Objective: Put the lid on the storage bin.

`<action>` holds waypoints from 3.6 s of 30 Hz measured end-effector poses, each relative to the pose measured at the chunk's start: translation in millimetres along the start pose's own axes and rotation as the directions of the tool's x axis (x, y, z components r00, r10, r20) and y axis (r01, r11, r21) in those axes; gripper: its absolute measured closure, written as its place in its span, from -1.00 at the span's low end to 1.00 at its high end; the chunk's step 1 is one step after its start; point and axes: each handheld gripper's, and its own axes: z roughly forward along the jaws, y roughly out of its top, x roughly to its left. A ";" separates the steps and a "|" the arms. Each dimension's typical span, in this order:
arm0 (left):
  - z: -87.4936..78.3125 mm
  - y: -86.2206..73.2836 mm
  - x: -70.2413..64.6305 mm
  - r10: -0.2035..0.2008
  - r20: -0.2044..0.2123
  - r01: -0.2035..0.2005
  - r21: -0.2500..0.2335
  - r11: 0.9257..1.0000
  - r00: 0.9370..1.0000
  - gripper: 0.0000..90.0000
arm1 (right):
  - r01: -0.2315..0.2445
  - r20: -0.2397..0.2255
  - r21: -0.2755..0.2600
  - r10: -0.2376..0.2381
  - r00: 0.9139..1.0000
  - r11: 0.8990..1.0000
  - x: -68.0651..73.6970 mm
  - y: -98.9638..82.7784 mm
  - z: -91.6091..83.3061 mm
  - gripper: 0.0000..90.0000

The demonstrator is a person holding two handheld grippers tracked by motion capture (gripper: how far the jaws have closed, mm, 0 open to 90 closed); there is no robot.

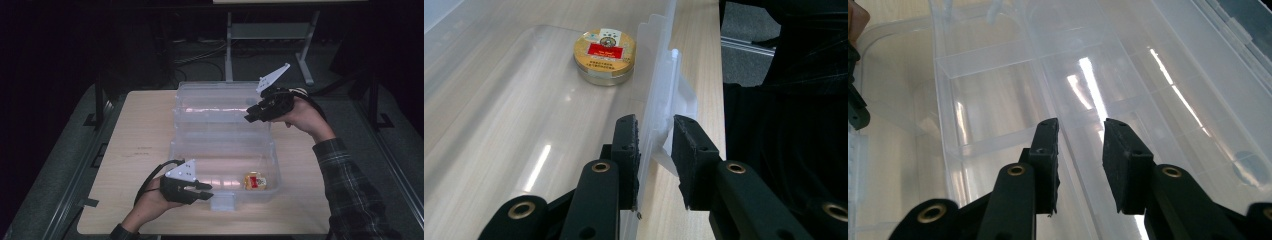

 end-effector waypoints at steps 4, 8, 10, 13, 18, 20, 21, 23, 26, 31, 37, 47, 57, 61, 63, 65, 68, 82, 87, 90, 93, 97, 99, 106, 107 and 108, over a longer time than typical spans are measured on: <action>0.0 0.0 0.0 -0.001 0.000 0.001 0.000 1.000 1.000 0.60 | -0.036 -0.008 0.019 0.036 0.999 0.999 -1.2 -0.2 -1.1 0.53; -0.1 0.0 0.2 0.002 -0.002 -0.002 0.000 1.000 1.000 0.60 | -0.059 -0.031 0.046 0.061 0.998 0.997 -1.7 -1.7 1.0 0.55; -0.1 0.0 0.1 0.002 -0.002 -0.002 0.000 1.000 1.000 0.60 | -0.065 -0.037 0.043 0.067 0.997 0.997 -2.4 -2.2 1.4 0.60; -0.1 0.0 0.1 0.002 -0.002 -0.002 0.000 1.000 1.000 0.60 | -0.067 -0.047 0.035 0.068 0.997 0.997 -4.2 -3.1 2.2 0.65; -0.1 0.0 0.2 0.002 -0.002 -0.002 0.000 1.000 1.000 0.60 | -0.066 -0.050 0.017 0.067 0.997 0.998 -5.1 -5.5 3.0 0.67; -0.3 0.1 0.2 0.003 -0.001 -0.003 0.002 1.000 1.000 0.60 | -0.060 -0.046 0.014 0.060 0.997 0.998 -5.1 -6.2 3.2 0.69; -0.3 0.1 0.2 0.003 -0.001 -0.003 0.002 1.000 1.000 0.60 | -0.054 -0.042 0.013 0.055 0.998 0.998 -4.7 -6.3 3.4 0.70; -0.2 0.1 0.1 0.002 -0.001 -0.002 0.002 1.000 1.000 0.60 | -0.043 -0.030 0.010 0.044 0.999 0.999 -3.0 -6.5 3.9 0.71; -0.2 0.1 0.2 0.002 -0.002 -0.002 0.002 1.000 1.000 0.60 | -0.017 -0.030 0.010 0.017 0.999 1.000 -2.7 -6.4 4.1 0.76; -0.3 0.2 0.5 0.000 -0.003 0.000 0.004 1.000 1.000 0.61 | 0.011 -0.061 0.002 -0.011 0.998 1.000 -2.4 -6.0 4.8 0.87; -0.5 0.5 1.1 -0.006 -0.003 0.006 0.007 1.000 1.000 0.61 | 0.017 -0.107 -0.019 -0.019 0.994 1.000 -4.9 -8.0 3.7 0.93; -0.1 0.8 1.2 -0.020 -0.009 0.020 0.003 1.000 1.000 0.62 | 0.035 -0.116 -0.027 -0.038 0.992 0.999 -1.9 -8.4 1.5 0.95; -0.5 1.2 1.8 -0.027 -0.007 0.027 0.010 1.000 1.000 0.61 | 0.052 -0.124 -0.029 -0.055 0.991 0.998 6.6 -7.6 -2.3 0.97; -0.5 1.2 1.7 -0.027 -0.008 0.027 0.008 1.000 1.000 0.61 | 0.055 -0.127 -0.043 -0.060 0.990 0.998 9.6 -9.5 -4.0 0.97; -0.5 1.2 1.7 -0.027 -0.008 0.027 0.009 1.000 1.000 0.61 | 0.056 -0.130 -0.043 -0.061 0.990 0.998 10.1 -9.9 -4.5 0.97; -0.5 1.1 1.7 -0.027 -0.008 0.027 0.008 1.000 1.000 0.61 | 0.058 -0.133 -0.051 -0.065 0.989 0.997 12.2 -11.1 -5.7 0.97; -0.5 1.1 1.7 -0.027 -0.008 0.027 0.009 1.000 1.000 0.61 | 0.059 -0.138 -0.058 -0.067 0.988 0.997 16.7 -13.0 -8.2 0.97; -0.5 1.3 1.6 -0.028 -0.008 0.028 0.011 1.000 1.000 0.61 | 0.080 -0.144 -0.070 -0.090 0.985 0.994 28.3 -15.8 -12.4 0.98; -0.2 1.2 1.3 -0.032 -0.008 0.032 0.006 0.999 0.999 0.61 | 0.082 -0.147 -0.074 -0.093 0.985 0.994 31.6 -17.2 -13.6 0.98; -0.5 1.3 1.5 -0.031 -0.006 0.031 0.009 0.999 1.000 0.61 | 0.083 -0.145 -0.079 -0.094 0.985 0.993 33.8 -18.6 -14.3 0.98; -0.6 1.3 1.7 -0.030 -0.005 0.030 0.010 1.000 1.000 0.61 | 0.085 -0.144 -0.081 -0.096 0.985 0.993 35.6 -19.5 -15.0 0.98; -0.7 1.4 1.8 -0.028 -0.003 0.029 0.013 1.000 1.000 0.61 | 0.085 -0.149 -0.084 -0.097 0.984 0.993 39.4 -21.4 -16.4 0.98; -0.7 1.4 1.9 -0.028 -0.003 0.028 0.013 1.000 1.000 0.61 | 0.088 -0.148 -0.084 -0.100 0.984 0.993 40.8 -22.0 -16.9 0.98; -0.7 1.5 2.0 -0.028 -0.002 0.028 0.013 1.000 1.000 0.61 | 0.097 -0.147 -0.085 -0.109 0.983 0.992 46.0 -23.6 -18.0 0.98; -0.7 1.4 2.0 -0.028 -0.002 0.028 0.013 1.000 1.000 0.61 | 0.101 -0.148 -0.087 -0.113 0.982 0.991 46.5 -23.9 -18.1 0.98; -0.8 1.5 2.0 -0.028 -0.002 0.028 0.014 1.000 1.000 0.61 | 0.103 -0.147 -0.087 -0.115 0.982 0.991 47.4 -24.3 -18.3 0.98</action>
